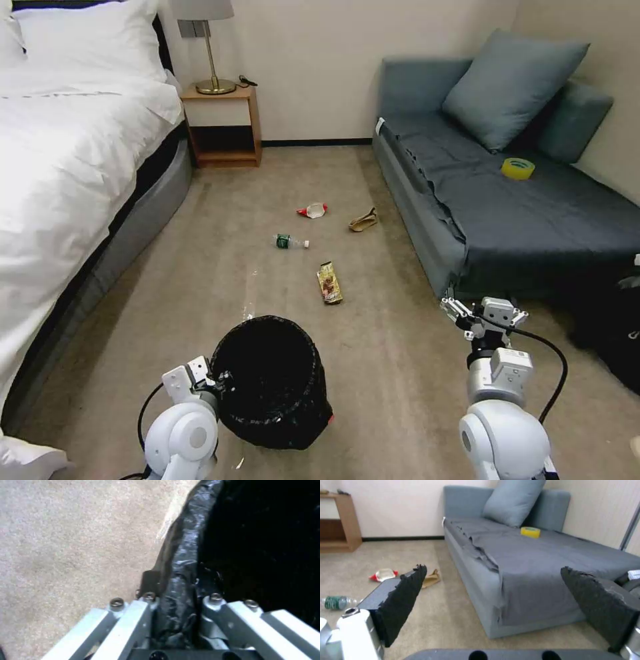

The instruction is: Pick up the trash bin, then pick up the garbage on the floor and place it into the trash bin.

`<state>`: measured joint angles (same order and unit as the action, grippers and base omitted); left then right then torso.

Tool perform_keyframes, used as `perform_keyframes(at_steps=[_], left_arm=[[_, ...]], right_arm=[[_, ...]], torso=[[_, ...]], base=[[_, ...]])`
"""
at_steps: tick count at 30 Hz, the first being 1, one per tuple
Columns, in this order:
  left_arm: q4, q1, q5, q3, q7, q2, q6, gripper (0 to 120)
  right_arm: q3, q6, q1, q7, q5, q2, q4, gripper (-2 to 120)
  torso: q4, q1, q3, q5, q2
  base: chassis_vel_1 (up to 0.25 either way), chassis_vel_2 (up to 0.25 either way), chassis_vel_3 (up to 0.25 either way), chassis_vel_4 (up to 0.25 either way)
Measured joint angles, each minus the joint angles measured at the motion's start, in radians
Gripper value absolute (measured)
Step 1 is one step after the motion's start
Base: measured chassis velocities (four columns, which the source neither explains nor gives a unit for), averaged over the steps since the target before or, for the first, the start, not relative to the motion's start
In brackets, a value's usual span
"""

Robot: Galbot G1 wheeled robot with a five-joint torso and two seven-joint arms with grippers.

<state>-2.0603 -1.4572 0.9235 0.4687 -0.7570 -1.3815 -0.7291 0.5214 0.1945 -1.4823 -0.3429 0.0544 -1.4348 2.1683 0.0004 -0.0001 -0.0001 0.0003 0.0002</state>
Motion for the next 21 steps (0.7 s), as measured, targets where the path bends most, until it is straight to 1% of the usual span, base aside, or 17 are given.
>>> perform_keyframes(at_steps=[3,4,5,6,7,8,9,10,12,13,14,16,17,20,21], left_arm=[[-0.008,0.0,0.013,0.018,-0.002,-0.004,-0.003,4],[-0.021,-0.004,0.019,0.033,-0.002,-0.006,-0.007,3],[-0.021,-0.004,0.019,0.033,-0.002,-0.006,-0.007,3],[-0.035,-0.008,0.023,0.043,-0.001,-0.006,-0.015,3],[-0.049,-0.01,0.025,0.052,-0.001,-0.006,-0.016,3],[-0.07,-0.012,0.023,0.066,0.0,-0.004,-0.016,3],[-0.095,-0.015,0.01,0.084,0.003,0.0,-0.016,3],[-0.095,-0.015,0.01,0.084,0.003,0.0,-0.016,3],[-0.148,-0.02,-0.024,0.118,0.005,0.012,-0.014,3],[-0.148,-0.02,-0.024,0.118,0.005,0.012,-0.014,3],[-0.173,-0.024,-0.043,0.131,0.008,0.018,-0.014,3],[-0.206,-0.032,-0.113,0.155,0.018,0.025,-0.012,3],[-0.206,-0.032,-0.113,0.155,0.018,0.025,-0.012,3],[-0.223,-0.049,-0.172,0.17,0.031,0.03,-0.011,3],[-0.223,-0.049,-0.172,0.17,0.031,0.03,-0.011,3]], right_arm=[[0.007,-0.063,0.006,0.0,0.007,-0.002,-0.011,100],[0.013,-0.094,0.01,0.001,0.017,-0.003,-0.013,100],[0.013,-0.094,0.01,0.001,0.017,-0.003,-0.013,100],[0.016,-0.108,0.012,0.003,0.025,-0.002,-0.012,100],[0.018,-0.116,0.012,0.005,0.031,0.001,-0.008,100],[0.021,-0.123,0.012,0.005,0.039,0.004,-0.003,100],[0.023,-0.13,0.011,0.005,0.048,0.008,0.003,100],[0.023,-0.13,0.011,0.005,0.048,0.008,0.003,100],[0.031,-0.139,0.009,0.005,0.063,0.014,0.013,100],[0.031,-0.139,0.009,0.005,0.063,0.014,0.013,100],[0.034,-0.144,0.009,0.004,0.068,0.015,0.016,100],[0.033,-0.148,0.009,0.004,0.085,0.02,0.023,100],[0.033,-0.148,0.009,0.004,0.085,0.02,0.023,100],[0.025,-0.154,0.01,0.014,0.099,0.026,0.023,100],[0.025,-0.154,0.01,0.014,0.099,0.026,0.023,100]], torso=[[-0.0005,0.0,0.0,-0.0011,0.0],[-0.0013,0.0,0.0,-0.0024,0.0],[-0.0013,0.0,0.0,-0.0024,0.0],[-0.0015,0.0,0.001,-0.0029,-0.001],[-0.0018,0.0,0.001,-0.0028,-0.001],[-0.0015,0.0,0.001,-0.0024,-0.001],[-0.0015,0.0,0.001,-0.0014,-0.001],[-0.0015,0.0,0.001,-0.0014,-0.001],[-0.0005,0.0,0.0,-0.0012,-0.001],[-0.0005,0.0,0.0,-0.0012,-0.001],[-0.0006,0.0,0.0,-0.0009,-0.001],[-0.0007,0.0,0.0,-0.0005,-0.001],[-0.0007,0.0,0.0,-0.0005,-0.001],[-0.0004,0.0,0.0,-0.0005,0.0],[-0.0004,0.0,0.0,-0.0005,0.0]], base=[[0.0,0.0,0.0,0.0],[0.0,0.0,0.0,0.0],[0.0,0.0,0.0,0.0],[0.0,0.0,0.0,0.0],[0.0,0.0,0.0,0.0],[0.0,0.0,0.0,0.0],[0.0,0.0,0.0,0.0],[0.0,0.0,0.0,0.0],[0.0,0.0,0.0,0.0],[0.0,0.0,0.0,0.0],[0.0,0.0,0.0,0.0],[0.0,0.0,0.0,0.0],[0.0,0.0,0.0,0.0],[0.0,0.0,0.0,0.0],[0.0,0.0,0.0,0.0]])
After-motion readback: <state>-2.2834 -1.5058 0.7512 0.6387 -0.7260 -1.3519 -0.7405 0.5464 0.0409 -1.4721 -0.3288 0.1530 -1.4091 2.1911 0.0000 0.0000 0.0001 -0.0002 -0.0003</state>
